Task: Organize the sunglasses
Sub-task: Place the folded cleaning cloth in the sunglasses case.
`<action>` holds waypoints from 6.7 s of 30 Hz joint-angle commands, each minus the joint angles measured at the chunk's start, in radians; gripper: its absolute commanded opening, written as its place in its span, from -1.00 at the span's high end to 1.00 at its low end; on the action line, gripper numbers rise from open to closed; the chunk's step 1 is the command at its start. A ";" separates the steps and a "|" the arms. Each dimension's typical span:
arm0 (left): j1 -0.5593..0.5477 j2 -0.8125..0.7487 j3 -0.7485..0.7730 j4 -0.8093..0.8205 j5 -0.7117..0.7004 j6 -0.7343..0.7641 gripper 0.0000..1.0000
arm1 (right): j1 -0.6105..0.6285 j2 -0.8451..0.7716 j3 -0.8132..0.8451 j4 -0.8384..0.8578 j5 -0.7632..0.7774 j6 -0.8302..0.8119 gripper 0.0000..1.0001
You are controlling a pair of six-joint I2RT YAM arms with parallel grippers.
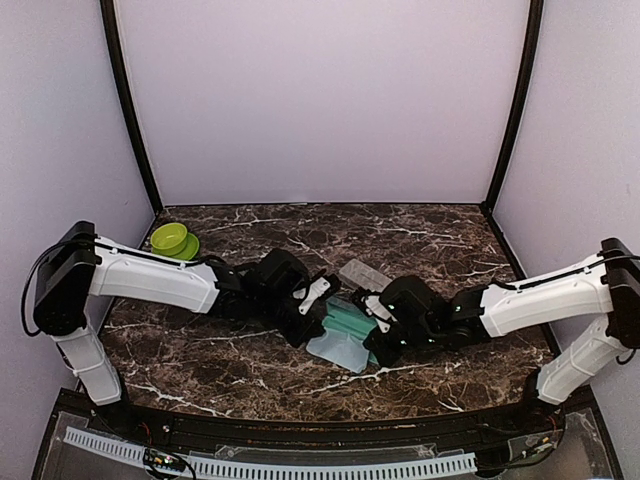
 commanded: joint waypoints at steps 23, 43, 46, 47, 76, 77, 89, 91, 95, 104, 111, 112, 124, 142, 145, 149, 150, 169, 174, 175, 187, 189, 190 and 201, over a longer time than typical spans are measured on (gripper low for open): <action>0.019 0.105 0.126 0.025 -0.016 0.021 1.00 | -0.033 -0.047 -0.010 -0.079 0.141 0.009 1.00; 0.019 0.111 0.128 0.064 -0.050 0.001 1.00 | -0.034 -0.027 0.012 -0.078 0.160 0.016 1.00; 0.019 0.108 0.116 0.080 -0.048 -0.009 1.00 | -0.034 -0.024 0.009 -0.072 0.161 0.021 1.00; 0.019 0.108 0.112 0.087 -0.048 -0.013 1.00 | -0.034 -0.022 0.007 -0.069 0.161 0.021 1.00; 0.017 0.157 0.076 0.101 -0.037 -0.044 0.99 | 0.006 0.074 0.035 -0.074 0.236 0.043 1.00; 0.017 0.160 0.076 0.102 -0.037 -0.046 0.98 | 0.008 0.078 0.038 -0.077 0.240 0.043 1.00; 0.016 0.165 0.076 0.104 -0.056 -0.059 1.00 | 0.013 0.076 0.043 -0.077 0.267 0.068 1.00; 0.016 0.162 0.075 0.104 -0.058 -0.060 1.00 | 0.015 0.075 0.043 -0.080 0.281 0.071 0.99; 0.016 0.159 0.076 0.105 -0.060 -0.063 1.00 | 0.021 0.073 0.044 -0.084 0.310 0.078 0.99; 0.016 0.158 0.076 0.104 -0.062 -0.066 1.00 | 0.031 0.072 0.045 -0.085 0.339 0.084 0.98; 0.016 0.155 0.076 0.104 -0.060 -0.067 1.00 | 0.036 0.069 0.044 -0.076 0.351 0.092 0.97; 0.016 0.154 0.076 0.104 -0.059 -0.069 1.00 | 0.036 0.069 0.045 -0.076 0.355 0.093 0.97; 0.016 0.143 0.069 0.107 -0.051 -0.076 1.00 | 0.046 0.077 0.052 -0.070 0.376 0.099 0.94; 0.016 0.136 0.063 0.116 -0.050 -0.081 1.00 | 0.056 0.088 0.054 -0.081 0.423 0.115 0.93; 0.016 0.131 0.063 0.118 -0.050 -0.083 1.00 | 0.060 0.082 0.052 -0.073 0.432 0.116 0.92; 0.016 0.129 0.063 0.119 -0.052 -0.082 1.00 | 0.062 0.089 0.055 -0.073 0.426 0.114 0.92; 0.016 0.129 0.063 0.120 -0.052 -0.080 1.00 | 0.063 0.095 0.055 -0.073 0.425 0.115 0.91; 0.016 0.141 0.052 0.125 -0.050 -0.086 1.00 | 0.078 0.156 0.080 -0.093 0.455 0.128 0.88; 0.016 0.143 0.055 0.127 -0.050 -0.085 1.00 | 0.078 0.169 0.086 -0.103 0.454 0.133 0.83; 0.016 0.143 0.055 0.127 -0.050 -0.084 1.00 | 0.077 0.170 0.086 -0.106 0.455 0.133 0.81; 0.014 0.126 0.061 0.121 -0.062 -0.092 0.63 | 0.077 0.131 0.078 -0.119 0.441 0.158 0.54; 0.013 0.117 0.060 0.120 -0.067 -0.095 0.57 | 0.078 0.089 0.073 -0.125 0.434 0.164 0.51; 0.012 0.113 0.060 0.118 -0.069 -0.097 0.55 | 0.078 0.077 0.070 -0.124 0.427 0.166 0.50; 0.000 0.048 0.033 0.112 -0.099 -0.117 0.32 | 0.081 -0.051 0.002 -0.077 0.328 0.202 0.35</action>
